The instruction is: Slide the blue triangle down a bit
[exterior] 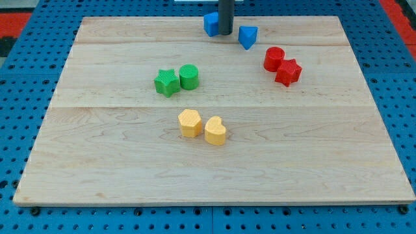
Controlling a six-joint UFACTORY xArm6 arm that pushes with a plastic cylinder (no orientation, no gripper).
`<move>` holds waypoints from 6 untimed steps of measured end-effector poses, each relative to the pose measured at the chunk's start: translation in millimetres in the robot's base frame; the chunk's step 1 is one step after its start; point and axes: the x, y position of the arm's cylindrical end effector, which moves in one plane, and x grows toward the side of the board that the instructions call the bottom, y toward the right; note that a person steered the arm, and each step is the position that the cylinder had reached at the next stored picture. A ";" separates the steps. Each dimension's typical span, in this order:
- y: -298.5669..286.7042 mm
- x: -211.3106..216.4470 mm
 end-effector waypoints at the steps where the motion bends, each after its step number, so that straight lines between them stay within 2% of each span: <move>1: -0.7 -9.6; 2: 43.0 -14.1; 3: 78.0 2.3; 6: 61.1 31.3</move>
